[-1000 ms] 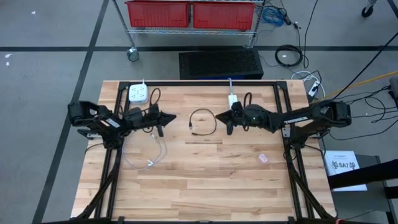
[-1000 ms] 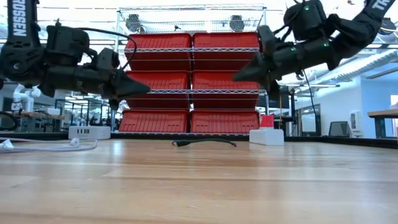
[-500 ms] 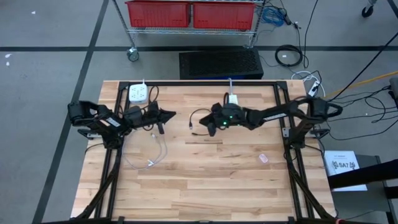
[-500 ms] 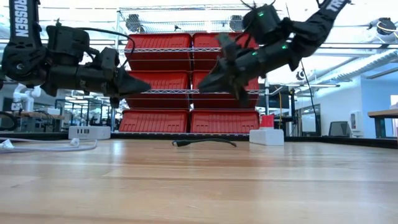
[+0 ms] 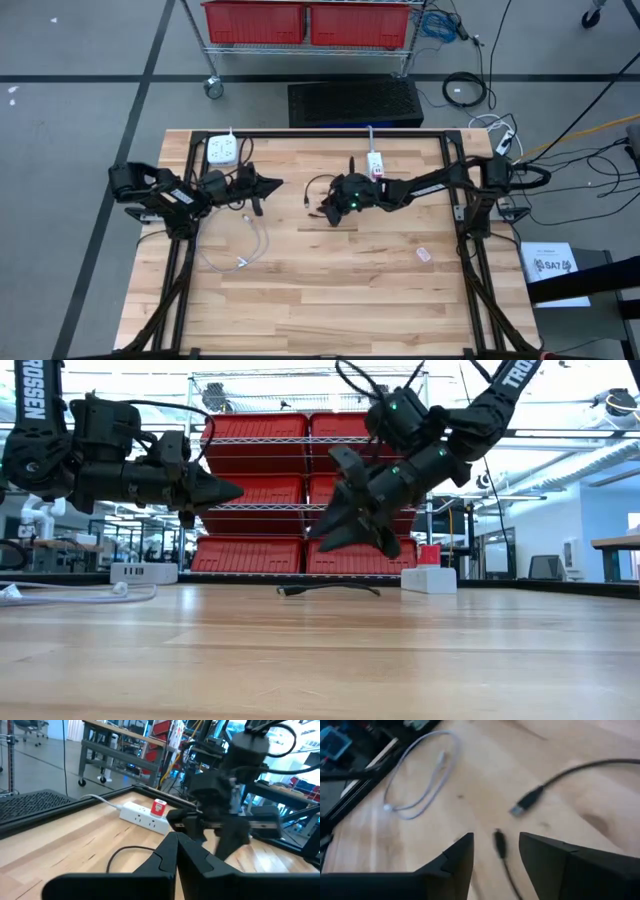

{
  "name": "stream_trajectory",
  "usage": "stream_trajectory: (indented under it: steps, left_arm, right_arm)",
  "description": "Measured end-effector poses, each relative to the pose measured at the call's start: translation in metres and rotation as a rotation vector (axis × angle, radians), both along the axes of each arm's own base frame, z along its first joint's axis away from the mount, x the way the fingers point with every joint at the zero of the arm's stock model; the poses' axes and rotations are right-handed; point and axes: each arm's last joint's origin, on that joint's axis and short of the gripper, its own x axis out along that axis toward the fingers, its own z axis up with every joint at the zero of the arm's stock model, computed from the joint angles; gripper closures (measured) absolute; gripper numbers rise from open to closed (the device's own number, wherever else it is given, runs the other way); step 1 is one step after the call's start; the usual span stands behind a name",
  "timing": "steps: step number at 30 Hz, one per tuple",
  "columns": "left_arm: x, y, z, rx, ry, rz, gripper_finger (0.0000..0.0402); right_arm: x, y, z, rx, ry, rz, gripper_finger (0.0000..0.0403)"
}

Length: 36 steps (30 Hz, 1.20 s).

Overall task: Insert USB
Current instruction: Insert the purple charger cable into the red charger adapter

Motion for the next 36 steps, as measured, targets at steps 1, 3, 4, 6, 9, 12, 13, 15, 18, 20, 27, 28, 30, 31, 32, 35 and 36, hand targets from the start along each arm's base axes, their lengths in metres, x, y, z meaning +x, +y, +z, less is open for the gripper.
stream_trajectory:
  steps: [1, 3, 4, 6, 9, 12, 13, 15, 18, 20, 27, 28, 30, 31, 32, 35, 36]
  left_arm:
    - [0.0, 0.0, 0.0, 0.0, 0.0, 0.0, 0.0388]
    - [0.0, 0.0, 0.0, 0.001, 0.0, -0.001, 0.0388]
    - [0.0, 0.0, 0.0, 0.007, 0.001, 0.0, 0.0388]
    - [0.0, 0.0, 0.0, 0.027, 0.008, -0.004, 0.0388]
    - [0.001, -0.003, -0.002, 0.019, 0.027, -0.072, 0.0389]
    - [0.004, -0.012, -0.007, -0.005, 0.068, -0.165, 0.0392]
    - [0.005, -0.016, -0.009, -0.009, 0.089, -0.186, 0.0394]
    - [0.008, -0.024, -0.011, -0.014, 0.115, -0.229, 0.0397]
    - [0.016, -0.033, -0.008, -0.01, 0.112, -0.291, 0.0397]
    - [0.024, -0.039, -0.005, -0.006, 0.108, -0.328, 0.0398]
    - [0.057, -0.047, 0.006, 0.051, 0.364, -0.432, 0.0399]
    - [0.061, -0.047, 0.011, 0.068, 0.423, -0.44, 0.0399]
    - [0.069, -0.047, 0.024, 0.108, 0.542, -0.461, 0.0399]
    - [0.072, -0.047, 0.032, 0.133, 0.6, -0.467, 0.0399]
    - [0.074, -0.048, 0.041, 0.156, 0.653, -0.478, 0.0399]
    - [0.079, -0.052, 0.07, 0.202, 0.806, -0.493, 0.0399]
    - [0.078, -0.053, 0.079, 0.211, 0.864, -0.495, 0.0399]
  right_arm:
    - [0.002, 0.003, 0.003, -0.018, -0.01, 0.023, 0.0249]
    - [0.008, 0.009, 0.009, -0.073, -0.03, 0.074, 0.0247]
    - [0.011, 0.011, 0.012, -0.105, -0.037, 0.1, 0.0247]
    - [0.016, 0.015, 0.019, -0.154, -0.055, 0.136, 0.0247]
    - [0.024, 0.015, 0.031, -0.213, -0.089, 0.167, 0.0247]
    - [0.028, 0.013, 0.039, -0.236, -0.098, 0.231, 0.0247]
    - [0.029, 0.013, 0.04, -0.23, -0.096, 0.256, 0.0247]
    - [0.03, 0.011, 0.042, -0.222, -0.092, 0.304, 0.0247]
    - [0.027, 0.011, 0.043, -0.217, -0.054, 0.369, 0.0247]
    - [0.022, 0.011, 0.047, -0.227, -0.032, 0.399, 0.0247]
    - [0.0, 0.014, 0.084, -0.305, -0.032, 0.454, 0.0247]
    - [-0.004, 0.014, 0.091, -0.324, -0.047, 0.453, 0.0247]
    - [-0.011, 0.014, 0.102, -0.364, -0.047, 0.447, 0.0247]
    - [-0.014, 0.014, 0.105, -0.385, -0.041, 0.441, 0.0247]
    - [-0.017, 0.014, 0.107, -0.399, -0.026, 0.436, 0.0247]
    - [-0.023, 0.012, 0.108, -0.427, 0.027, 0.433, 0.0248]
    - [-0.024, 0.01, 0.107, -0.43, 0.044, 0.435, 0.0248]
